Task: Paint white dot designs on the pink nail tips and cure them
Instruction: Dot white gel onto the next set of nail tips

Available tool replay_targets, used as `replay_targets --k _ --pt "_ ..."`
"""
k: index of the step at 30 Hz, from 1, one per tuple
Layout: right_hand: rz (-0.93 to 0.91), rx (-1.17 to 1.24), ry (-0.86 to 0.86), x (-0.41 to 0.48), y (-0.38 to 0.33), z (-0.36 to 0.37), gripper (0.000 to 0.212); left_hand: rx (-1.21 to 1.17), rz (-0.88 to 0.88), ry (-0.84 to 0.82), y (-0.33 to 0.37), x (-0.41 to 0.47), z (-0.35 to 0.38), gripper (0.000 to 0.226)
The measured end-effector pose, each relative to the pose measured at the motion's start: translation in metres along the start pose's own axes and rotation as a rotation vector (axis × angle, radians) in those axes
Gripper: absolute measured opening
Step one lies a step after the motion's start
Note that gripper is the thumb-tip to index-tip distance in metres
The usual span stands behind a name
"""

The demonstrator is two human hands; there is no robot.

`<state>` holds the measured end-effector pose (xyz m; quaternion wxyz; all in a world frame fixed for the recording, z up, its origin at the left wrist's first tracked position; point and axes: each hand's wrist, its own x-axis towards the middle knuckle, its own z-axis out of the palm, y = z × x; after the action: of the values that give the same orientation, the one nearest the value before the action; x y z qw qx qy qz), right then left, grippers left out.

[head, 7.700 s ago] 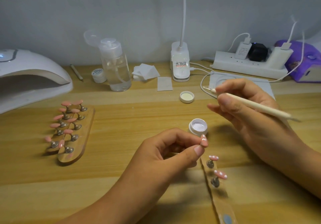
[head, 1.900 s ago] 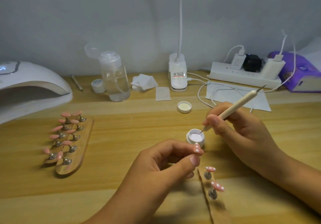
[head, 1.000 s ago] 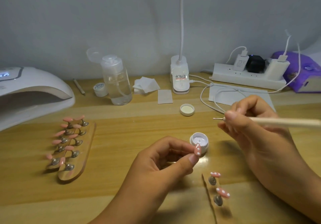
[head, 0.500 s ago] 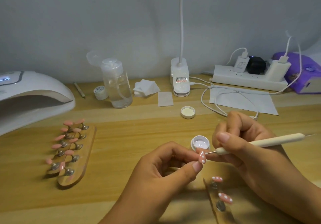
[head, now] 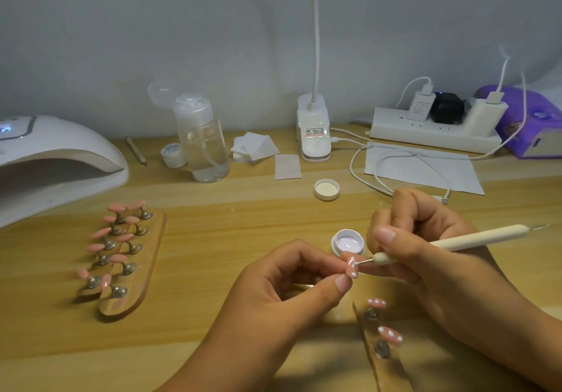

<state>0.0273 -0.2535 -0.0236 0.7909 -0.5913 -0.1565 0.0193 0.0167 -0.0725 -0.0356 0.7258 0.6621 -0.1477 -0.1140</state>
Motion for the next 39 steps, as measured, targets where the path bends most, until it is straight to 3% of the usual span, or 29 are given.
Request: replay_targets --k 21,24,26,30,34,39 --pt "-0.021 0.009 0.018 0.001 0.001 -0.004 0.025 -0.001 -0.007 0.008 0.001 0.000 0.001 0.014" --pt "-0.091 -0.146 0.161 0.007 -0.004 -0.011 0.034 0.014 -0.006 0.007 0.001 0.000 0.001 0.015" --pt "-0.153 -0.320 0.201 0.012 -0.007 -0.017 0.028 0.016 -0.008 0.006 0.000 0.000 0.000 0.016" --pt "-0.267 -0.635 0.116 0.017 -0.002 -0.022 0.008 -0.006 -0.028 0.010 -0.001 0.001 -0.001 0.017" --pt "-0.348 -0.821 0.012 0.017 0.007 -0.024 0.018 -0.016 -0.042 0.024 -0.003 0.001 -0.002 0.020" --pt "-0.312 -0.879 -0.015 0.019 0.012 -0.024 0.024 -0.002 -0.027 0.015 -0.002 0.001 -0.002 0.020"
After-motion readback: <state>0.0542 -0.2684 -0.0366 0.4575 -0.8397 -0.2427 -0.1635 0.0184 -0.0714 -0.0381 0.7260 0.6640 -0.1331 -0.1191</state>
